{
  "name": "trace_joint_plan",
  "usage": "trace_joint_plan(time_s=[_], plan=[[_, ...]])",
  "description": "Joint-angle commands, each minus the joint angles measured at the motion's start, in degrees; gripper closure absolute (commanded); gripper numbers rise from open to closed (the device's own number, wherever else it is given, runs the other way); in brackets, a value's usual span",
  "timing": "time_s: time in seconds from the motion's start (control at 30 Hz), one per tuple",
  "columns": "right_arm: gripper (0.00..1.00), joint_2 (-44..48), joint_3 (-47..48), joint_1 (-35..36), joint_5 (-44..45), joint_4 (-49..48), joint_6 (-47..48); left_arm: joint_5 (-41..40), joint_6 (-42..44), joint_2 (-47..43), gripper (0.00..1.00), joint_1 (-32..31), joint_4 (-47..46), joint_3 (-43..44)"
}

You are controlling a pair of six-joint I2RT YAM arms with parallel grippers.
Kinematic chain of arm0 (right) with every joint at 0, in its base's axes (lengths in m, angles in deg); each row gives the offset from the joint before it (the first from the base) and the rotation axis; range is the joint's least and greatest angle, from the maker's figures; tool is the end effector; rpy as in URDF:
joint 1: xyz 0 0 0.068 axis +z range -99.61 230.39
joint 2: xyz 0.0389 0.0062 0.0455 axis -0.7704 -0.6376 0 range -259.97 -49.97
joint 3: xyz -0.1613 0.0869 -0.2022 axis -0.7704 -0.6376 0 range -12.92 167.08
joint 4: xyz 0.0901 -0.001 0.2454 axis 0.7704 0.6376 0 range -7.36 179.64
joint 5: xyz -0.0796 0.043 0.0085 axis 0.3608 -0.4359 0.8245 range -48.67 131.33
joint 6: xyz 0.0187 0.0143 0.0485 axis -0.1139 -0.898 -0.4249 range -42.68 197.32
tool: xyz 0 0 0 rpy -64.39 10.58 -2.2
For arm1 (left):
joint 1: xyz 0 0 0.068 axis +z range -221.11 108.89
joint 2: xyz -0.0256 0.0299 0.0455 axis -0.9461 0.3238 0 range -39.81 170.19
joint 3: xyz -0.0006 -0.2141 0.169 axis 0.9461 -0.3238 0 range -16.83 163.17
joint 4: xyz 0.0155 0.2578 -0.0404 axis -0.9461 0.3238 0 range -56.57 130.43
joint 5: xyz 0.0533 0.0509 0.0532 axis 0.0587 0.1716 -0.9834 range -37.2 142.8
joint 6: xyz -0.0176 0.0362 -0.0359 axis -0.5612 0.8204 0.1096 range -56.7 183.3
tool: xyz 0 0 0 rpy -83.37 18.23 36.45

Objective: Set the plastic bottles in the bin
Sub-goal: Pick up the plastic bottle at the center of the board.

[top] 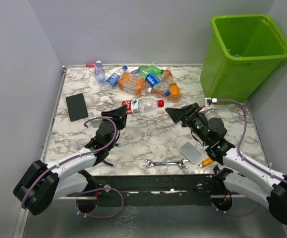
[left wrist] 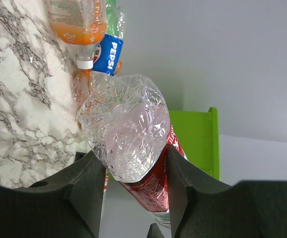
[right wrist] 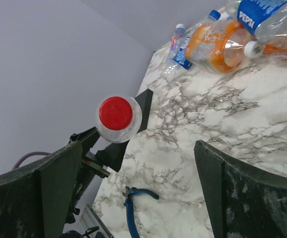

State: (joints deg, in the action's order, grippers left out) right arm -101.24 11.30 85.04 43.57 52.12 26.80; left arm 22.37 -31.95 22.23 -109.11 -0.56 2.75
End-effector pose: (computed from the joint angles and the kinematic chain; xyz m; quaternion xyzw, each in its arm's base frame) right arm 0.1732 0.1180 0.2681 0.1087 0.6767 0.4828 0.5451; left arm 0.1853 -0.1219 0.2101 -0.5005 0.5594 -0.4995 0.4325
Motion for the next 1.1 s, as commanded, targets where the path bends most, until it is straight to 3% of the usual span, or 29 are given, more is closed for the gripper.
trace_joint_plan(time_s=[0.0, 0.27, 0.53, 0.83, 0.87, 0.93, 1.0, 1.07], plan=[[0.02, -3.5, 4.6, 2.0, -3.7, -5.9, 1.5, -2.5, -2.8, -1.8, 0.79, -0.3, -1.0, -0.9], [0.07, -9.9, 10.0, 4.2, -5.7, -3.4, 2.7, -1.9, -1.9, -2.7, 0.79, -0.6, -0.5, -0.8], [0.33, -14.1, 11.9, 4.5, -3.6, -4.5, 0.8, -0.1, 0.0, -2.8, 0.79, -1.0, -0.5, 0.3], [0.7, -15.4, 9.5, 4.6, -2.6, -9.9, -0.4, 1.2, 2.9, -2.9, 0.76, -1.8, -0.5, 0.7], [0.75, -15.2, 9.1, 4.6, -2.7, -10.3, -0.1, 1.4, 3.7, -2.9, 0.73, -1.9, -0.5, 0.9], [0.88, -14.0, 8.5, 4.6, -3.0, -10.0, 1.1, 1.5, 5.6, -3.2, 0.58, -1.9, -0.4, 0.9], [0.99, -12.0, 8.4, 4.6, -2.7, -7.4, 3.1, 0.9, 8.1, -4.2, 0.29, -2.0, 0.4, 0.9], [1.0, -8.7, 8.9, 4.7, -2.5, -2.6, 5.9, -0.2, 13.3, -6.2, 0.05, -1.9, 2.9, 1.6]])
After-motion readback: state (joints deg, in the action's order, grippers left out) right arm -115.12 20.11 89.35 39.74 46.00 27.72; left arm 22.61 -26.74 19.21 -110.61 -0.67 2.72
